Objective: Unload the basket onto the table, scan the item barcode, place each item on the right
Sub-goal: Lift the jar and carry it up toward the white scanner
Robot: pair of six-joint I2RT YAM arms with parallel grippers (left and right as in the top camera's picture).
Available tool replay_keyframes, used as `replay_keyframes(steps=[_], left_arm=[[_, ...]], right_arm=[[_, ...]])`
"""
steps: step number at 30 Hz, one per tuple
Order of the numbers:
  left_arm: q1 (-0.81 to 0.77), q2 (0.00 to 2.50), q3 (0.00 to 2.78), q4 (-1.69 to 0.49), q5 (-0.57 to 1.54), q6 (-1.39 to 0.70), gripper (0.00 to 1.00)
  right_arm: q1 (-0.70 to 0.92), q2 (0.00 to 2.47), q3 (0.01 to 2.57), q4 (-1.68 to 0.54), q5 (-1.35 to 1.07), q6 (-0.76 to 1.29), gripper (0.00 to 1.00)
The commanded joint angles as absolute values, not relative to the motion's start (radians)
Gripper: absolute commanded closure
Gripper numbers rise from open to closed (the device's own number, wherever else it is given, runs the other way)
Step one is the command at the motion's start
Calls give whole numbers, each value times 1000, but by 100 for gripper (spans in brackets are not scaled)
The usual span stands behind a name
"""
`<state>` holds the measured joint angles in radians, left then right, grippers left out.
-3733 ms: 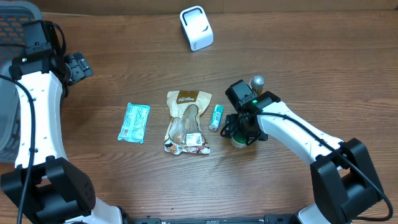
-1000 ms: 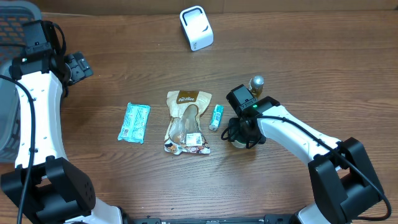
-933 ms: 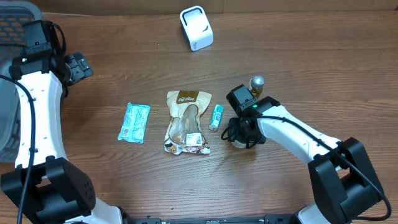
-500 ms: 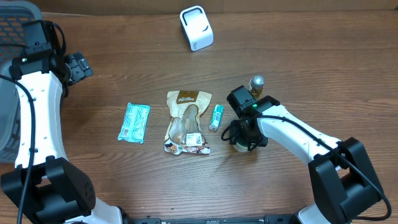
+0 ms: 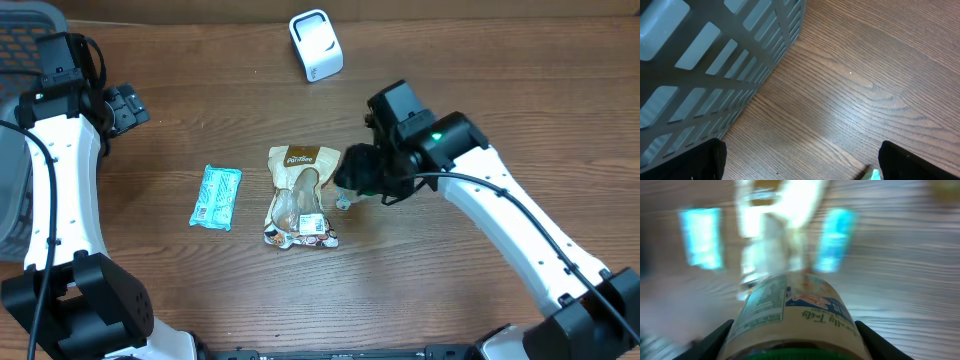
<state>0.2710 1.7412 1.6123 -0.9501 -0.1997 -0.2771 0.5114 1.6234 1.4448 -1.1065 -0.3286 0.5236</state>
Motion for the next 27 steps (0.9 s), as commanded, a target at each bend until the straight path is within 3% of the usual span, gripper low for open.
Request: replay_keyframes(steps=[1,8,20,27], left_arm=[[281,1732,1630,-945,-213,-266,0],[281,1732,1630,-946,-213,-265,1],[281,1732,1630,-945,-213,-265,1],[281,1732,1630,-945,-213,-265,0]], right_arm=[[515,1607,1466,-1103,-621,526,71],[515,1607,1466,-1111,-912,560,72],[515,1607,1466,-1065,-920,970,76],[515,1607,1466,-1015,-975,1026,79]])
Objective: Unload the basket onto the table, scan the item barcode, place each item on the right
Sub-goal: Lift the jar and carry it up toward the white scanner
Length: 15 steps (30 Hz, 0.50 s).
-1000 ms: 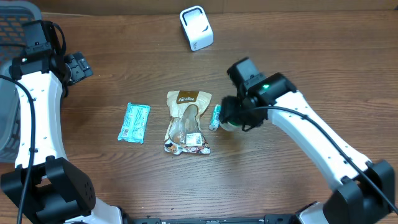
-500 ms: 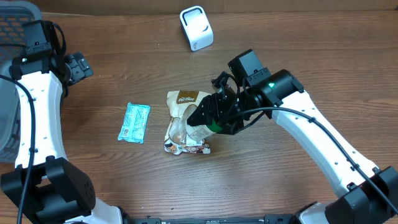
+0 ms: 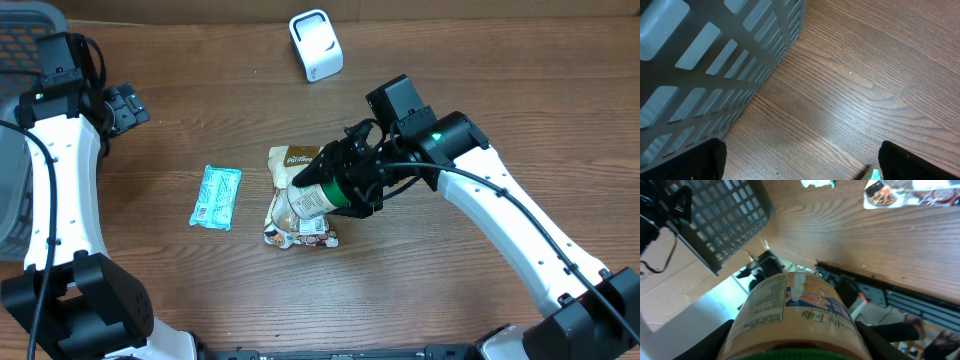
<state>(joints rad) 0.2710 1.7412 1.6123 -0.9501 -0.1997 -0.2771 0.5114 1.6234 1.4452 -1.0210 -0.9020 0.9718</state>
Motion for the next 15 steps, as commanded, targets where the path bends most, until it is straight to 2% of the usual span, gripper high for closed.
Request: replay_keyframes(steps=[1,3,9,15], left_arm=[[281,1732,1630,-945,-212,-265,0],[281,1732,1630,-945,-213,-265,0],[281,1732,1630,-945,-213,-265,1],[281,1732,1630,-945,-212,-265,1]], right_arm=[[515,1607,1466,-1015,-986,1026,80],[515,1607,1466,-1015,-997,1026,84],[515,1607,1466,-1003,-982,1025,85],[515,1607,1466,-995,-790,1025,85]])
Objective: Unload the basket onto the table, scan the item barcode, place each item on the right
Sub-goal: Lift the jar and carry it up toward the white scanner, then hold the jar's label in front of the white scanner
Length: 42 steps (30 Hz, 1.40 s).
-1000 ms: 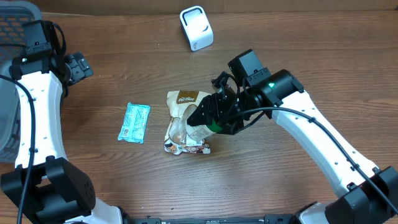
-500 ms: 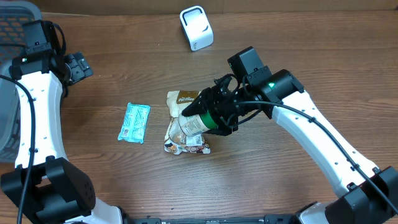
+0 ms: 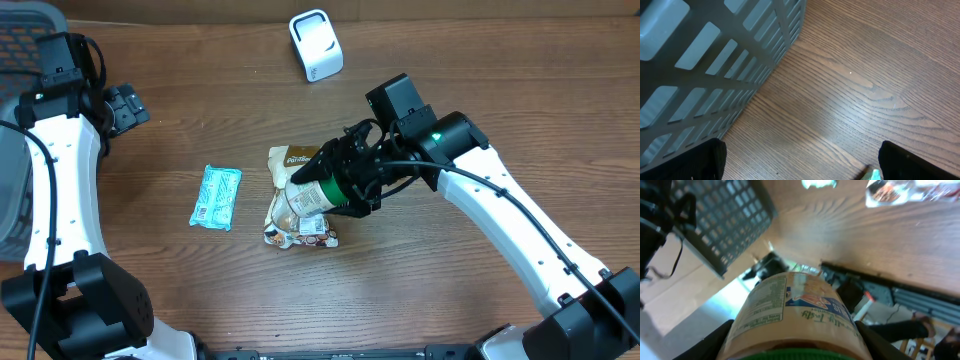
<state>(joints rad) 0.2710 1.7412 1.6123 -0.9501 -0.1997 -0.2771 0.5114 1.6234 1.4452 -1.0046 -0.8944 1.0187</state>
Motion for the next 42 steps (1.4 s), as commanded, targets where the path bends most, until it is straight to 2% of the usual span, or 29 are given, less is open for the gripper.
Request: replay_keyframes(steps=[1,4,9,11,13,16,24,28,36,42], left_arm=[[281,1732,1630,-945,-213,-265,0],[281,1732,1630,-945,-212,-266,0],[281,1732,1630,-945,-213,-265,0],[281,1732,1630,-945,-213,-265,1],[281,1732,1630,-945,-213,-265,0],[281,1732,1630,-945,-212,-265,1],[281,1732,1630,-945,-213,-265,0],[281,1732,1630,-945,-213,-265,0],[281,1732,1630,-945,-213,-266,0],[281,1732,1630,-945,-213,-265,0]], right_arm=[[515,1607,1466,-994,-739,1025,85],[515,1607,1466,-989,-535,985,86],[515,1607,1466,-978,-156,766,88],[515,1607,1466,-949,-149,640,83],[515,1607,1483,-920,-199,527,87],[512,1608,1586,-975,-222,482,94],[457,1698,2186,-1302,-217,335,96],[443,1757,2396,-1370,-165,305,96],[443,1855,2413,-1148,-153,305,95],[443,2022,2408,-936,-79,305,95]])
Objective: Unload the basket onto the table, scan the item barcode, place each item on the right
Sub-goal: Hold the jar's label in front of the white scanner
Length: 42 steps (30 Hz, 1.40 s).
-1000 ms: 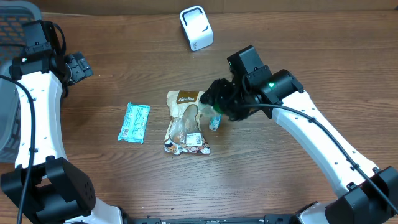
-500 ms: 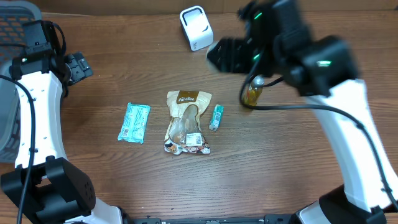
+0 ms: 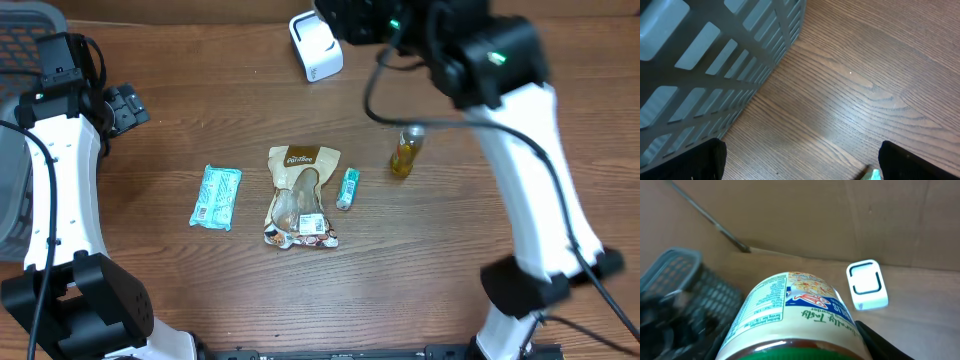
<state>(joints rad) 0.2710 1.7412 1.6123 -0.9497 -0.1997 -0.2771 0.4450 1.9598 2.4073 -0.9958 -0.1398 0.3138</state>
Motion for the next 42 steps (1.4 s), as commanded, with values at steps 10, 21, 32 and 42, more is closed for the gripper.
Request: replay_keyframes(steps=[10,21,32,42], left_arm=[[281,1732,1630,-945,-213,-265,0],[281,1732,1630,-945,-213,-265,0],[281,1732,1630,-945,-213,-265,0],[281,1732,1630,-946,-213,-266,0]], right_arm=[[440,2337,2408,-587,70,305,95],[437,2521,2408,-276,67,305,96],[432,2616,2408,-160,66,305,96],[408,2636,2408,-135,46,306,96]])
